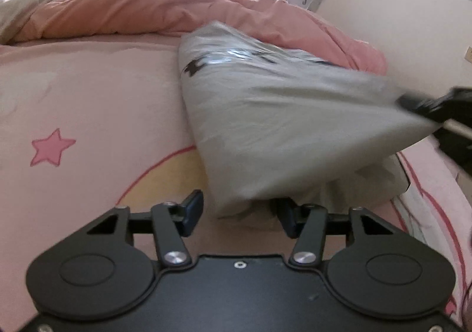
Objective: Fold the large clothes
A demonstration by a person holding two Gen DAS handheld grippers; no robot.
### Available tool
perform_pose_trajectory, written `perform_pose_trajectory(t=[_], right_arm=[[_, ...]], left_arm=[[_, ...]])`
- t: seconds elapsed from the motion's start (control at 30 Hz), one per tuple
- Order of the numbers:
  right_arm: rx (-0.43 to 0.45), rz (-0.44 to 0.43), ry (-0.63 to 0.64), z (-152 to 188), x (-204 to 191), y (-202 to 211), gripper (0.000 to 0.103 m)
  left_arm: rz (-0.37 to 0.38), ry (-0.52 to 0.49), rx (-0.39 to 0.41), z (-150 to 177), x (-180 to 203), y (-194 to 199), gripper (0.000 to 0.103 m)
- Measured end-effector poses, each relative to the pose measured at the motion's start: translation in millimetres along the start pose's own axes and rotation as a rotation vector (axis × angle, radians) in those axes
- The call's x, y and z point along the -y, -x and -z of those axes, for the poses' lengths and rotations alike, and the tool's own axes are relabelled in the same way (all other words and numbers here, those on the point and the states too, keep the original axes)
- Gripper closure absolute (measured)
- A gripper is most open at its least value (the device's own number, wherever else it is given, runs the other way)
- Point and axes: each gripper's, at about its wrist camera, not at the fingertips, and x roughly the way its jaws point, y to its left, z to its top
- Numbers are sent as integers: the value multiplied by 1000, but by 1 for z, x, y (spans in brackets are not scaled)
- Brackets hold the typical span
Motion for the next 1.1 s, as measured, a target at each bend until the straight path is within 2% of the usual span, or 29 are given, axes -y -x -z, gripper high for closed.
perform_pose_trajectory(t=[0.1,0.13,0.23,0.3,0.43,0.63,0.7,0.77,0.83,0.93,1.1], right_arm=[[82,68,35,-10,16,23,100],[81,89,28,-11,29,25,100],[-3,145,-84,1,80,9,100],[-49,167,-96,18,98,-5,100],[-36,157,-89,31,103,-15,99],[-35,169,-16,29,97,-12,98],[-20,180,1,26,90,-5,98],[11,180,43,20,79,2,98],[19,170,56,15,76,6,98],[10,166,33,12,78,5,98],[48,173,-1,14,78,9,98]], left_arm=[[6,-20,-5,-3,8,-4,50],[2,-25,-7,-3,10,-6,50],[-25,-60,-5,2,15,-19,49],[-38,-63,-6,6,11,-23,47],[-5,-23,-19,7,-4,-24,45],[-29,-73,-18,5,3,-19,43],[-39,-49,-19,0,8,-14,46],[-46,-83,12,-1,18,-1,60],[-55,-131,51,3,29,10,69],[-44,-114,66,6,34,15,84],[-77,-166,80,12,41,21,86]])
